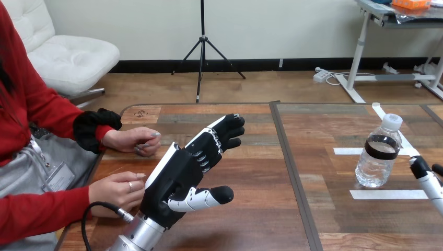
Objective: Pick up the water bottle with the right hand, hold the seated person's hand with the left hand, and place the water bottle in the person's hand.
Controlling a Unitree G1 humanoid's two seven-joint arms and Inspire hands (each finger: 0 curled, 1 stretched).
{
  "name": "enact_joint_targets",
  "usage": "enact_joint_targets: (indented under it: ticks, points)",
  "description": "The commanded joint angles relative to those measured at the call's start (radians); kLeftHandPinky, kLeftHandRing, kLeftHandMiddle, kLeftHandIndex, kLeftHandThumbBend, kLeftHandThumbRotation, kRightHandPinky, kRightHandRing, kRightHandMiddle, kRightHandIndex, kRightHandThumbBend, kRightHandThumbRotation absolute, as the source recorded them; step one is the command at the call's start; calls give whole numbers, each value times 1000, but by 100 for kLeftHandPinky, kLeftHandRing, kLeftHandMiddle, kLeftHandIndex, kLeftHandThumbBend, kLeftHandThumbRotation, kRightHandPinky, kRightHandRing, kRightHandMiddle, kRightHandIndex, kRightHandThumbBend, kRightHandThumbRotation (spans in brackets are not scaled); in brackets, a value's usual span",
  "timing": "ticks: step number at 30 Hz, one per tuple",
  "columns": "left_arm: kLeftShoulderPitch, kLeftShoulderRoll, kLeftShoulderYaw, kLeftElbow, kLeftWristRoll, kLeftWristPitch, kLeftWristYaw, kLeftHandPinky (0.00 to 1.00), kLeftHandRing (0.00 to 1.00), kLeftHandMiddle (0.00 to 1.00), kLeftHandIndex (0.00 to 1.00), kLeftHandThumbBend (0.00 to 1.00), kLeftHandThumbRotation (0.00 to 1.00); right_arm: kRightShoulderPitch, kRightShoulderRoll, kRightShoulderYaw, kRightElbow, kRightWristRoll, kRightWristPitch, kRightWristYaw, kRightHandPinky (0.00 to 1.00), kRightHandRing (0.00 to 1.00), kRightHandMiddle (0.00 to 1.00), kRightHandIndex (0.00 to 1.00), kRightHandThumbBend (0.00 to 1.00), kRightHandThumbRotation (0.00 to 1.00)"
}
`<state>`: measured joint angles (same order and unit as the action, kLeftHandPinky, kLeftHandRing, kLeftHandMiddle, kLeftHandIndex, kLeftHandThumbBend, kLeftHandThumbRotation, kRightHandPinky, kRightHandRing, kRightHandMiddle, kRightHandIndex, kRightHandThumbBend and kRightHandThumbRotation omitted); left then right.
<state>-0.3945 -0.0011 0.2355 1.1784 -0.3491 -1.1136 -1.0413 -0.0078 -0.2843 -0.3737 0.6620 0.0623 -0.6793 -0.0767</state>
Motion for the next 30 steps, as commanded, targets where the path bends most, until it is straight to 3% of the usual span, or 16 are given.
enact_joint_targets:
  ticks: [1, 30]
  points:
    - [-39, -3, 20, -15, -30, -3, -11, 88, 91, 92, 89, 100, 47, -133, -52, 19, 114, -43, -8, -23, 83, 92, 91, 95, 100, 61]
    - [-44, 0, 34, -17, -50, -8, -48, 89, 92, 92, 90, 100, 47, -369, -100, 85, 469, -94, 108, -30, 82, 91, 91, 95, 100, 58]
